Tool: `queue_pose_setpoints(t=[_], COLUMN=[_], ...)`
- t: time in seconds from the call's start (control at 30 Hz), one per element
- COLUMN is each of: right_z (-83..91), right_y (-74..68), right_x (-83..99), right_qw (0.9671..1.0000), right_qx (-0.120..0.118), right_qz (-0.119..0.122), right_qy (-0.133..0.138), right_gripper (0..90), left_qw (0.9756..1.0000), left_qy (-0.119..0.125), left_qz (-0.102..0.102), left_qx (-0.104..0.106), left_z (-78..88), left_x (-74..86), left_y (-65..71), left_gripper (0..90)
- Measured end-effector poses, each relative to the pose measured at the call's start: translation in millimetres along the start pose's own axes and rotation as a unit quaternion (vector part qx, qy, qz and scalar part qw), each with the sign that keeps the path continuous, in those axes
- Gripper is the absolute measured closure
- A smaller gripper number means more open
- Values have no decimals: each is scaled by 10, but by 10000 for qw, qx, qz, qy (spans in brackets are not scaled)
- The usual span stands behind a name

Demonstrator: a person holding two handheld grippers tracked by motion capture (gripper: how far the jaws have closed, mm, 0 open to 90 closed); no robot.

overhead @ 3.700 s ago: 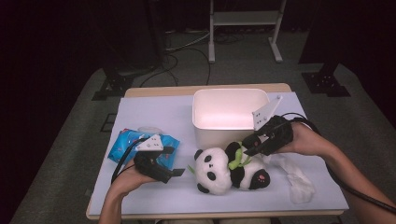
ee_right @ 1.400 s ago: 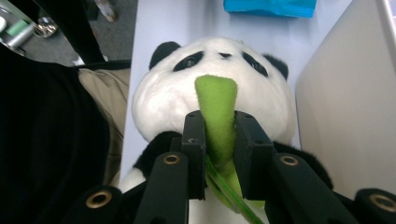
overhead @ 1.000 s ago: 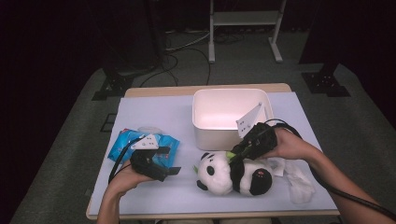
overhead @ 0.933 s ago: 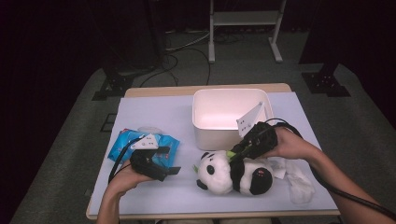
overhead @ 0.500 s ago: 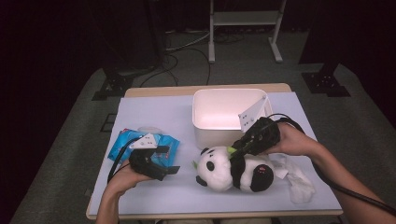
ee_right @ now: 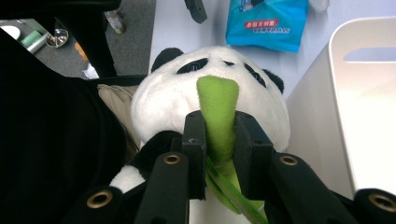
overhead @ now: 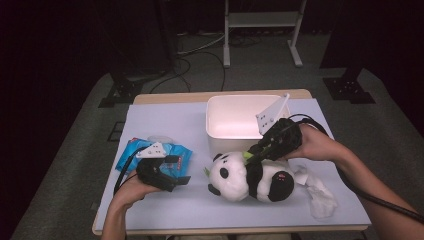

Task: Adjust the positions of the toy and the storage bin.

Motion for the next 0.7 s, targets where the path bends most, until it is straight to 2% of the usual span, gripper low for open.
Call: queue_pose_setpoints(t=[0.33,0.7], right_z=[184,408], right_y=[23,39], right_x=[-87,-258], right_qw=[10000,9999], right_qx=[9,152], right_qz=[-26,41], right_qy=[34,-38], right_gripper=[750,750], left_qw=[10000,10000], left_qy=[48,72], left_qz=[-4,50], left_qx=[10,48], left_z=[7,3], left_x=[-15,-5], left_y=[-25,-54], left_gripper=[101,100])
Point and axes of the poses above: each handheld gripper's, and its own axes: z roughly backward along the jaws, x roughly out of its underside, y roughly to its right, the point moved 1 cm from there along -z, roughly forward along the jaws, and after that the axes turned 8 degrees about z, right-handed, at the moved point
